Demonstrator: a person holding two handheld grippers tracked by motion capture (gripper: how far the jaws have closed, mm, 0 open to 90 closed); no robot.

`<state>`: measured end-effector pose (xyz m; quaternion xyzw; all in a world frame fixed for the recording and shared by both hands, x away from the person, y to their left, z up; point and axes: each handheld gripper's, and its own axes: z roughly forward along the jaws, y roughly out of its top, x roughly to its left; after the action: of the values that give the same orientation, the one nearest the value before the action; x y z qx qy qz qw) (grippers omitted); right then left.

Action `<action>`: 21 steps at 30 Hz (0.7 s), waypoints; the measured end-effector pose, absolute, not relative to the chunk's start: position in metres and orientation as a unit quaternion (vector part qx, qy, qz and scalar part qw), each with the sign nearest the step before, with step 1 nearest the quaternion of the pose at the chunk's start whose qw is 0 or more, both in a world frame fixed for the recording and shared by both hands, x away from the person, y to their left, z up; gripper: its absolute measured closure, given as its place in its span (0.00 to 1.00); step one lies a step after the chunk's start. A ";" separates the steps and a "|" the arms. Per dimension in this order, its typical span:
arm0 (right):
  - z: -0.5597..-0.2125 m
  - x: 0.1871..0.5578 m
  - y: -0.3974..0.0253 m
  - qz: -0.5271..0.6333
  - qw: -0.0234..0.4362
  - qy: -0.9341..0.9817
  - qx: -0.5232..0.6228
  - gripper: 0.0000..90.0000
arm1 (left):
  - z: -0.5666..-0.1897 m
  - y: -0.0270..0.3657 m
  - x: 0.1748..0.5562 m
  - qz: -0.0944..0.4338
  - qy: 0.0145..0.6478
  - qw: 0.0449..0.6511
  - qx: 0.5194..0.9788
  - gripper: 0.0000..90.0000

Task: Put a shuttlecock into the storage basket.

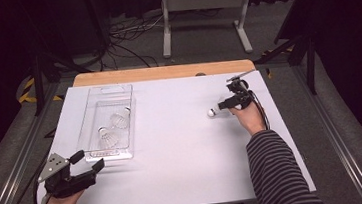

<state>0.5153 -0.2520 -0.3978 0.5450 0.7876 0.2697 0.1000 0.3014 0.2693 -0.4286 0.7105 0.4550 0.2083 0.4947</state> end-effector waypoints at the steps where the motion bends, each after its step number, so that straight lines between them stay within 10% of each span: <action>1: -0.398 0.515 -0.252 0.269 0.100 0.789 0.544 0.69 | -0.429 0.269 0.301 0.209 0.455 0.495 0.711 0.22; 21: -0.399 0.512 -0.256 0.277 0.070 0.799 0.529 0.96 | -0.428 0.268 0.301 0.207 0.454 0.494 0.712 0.22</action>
<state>0.5122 -0.2557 -0.3986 0.5291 0.7989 0.2772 0.0702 0.3008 0.2684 -0.4285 0.7121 0.4540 0.2070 0.4938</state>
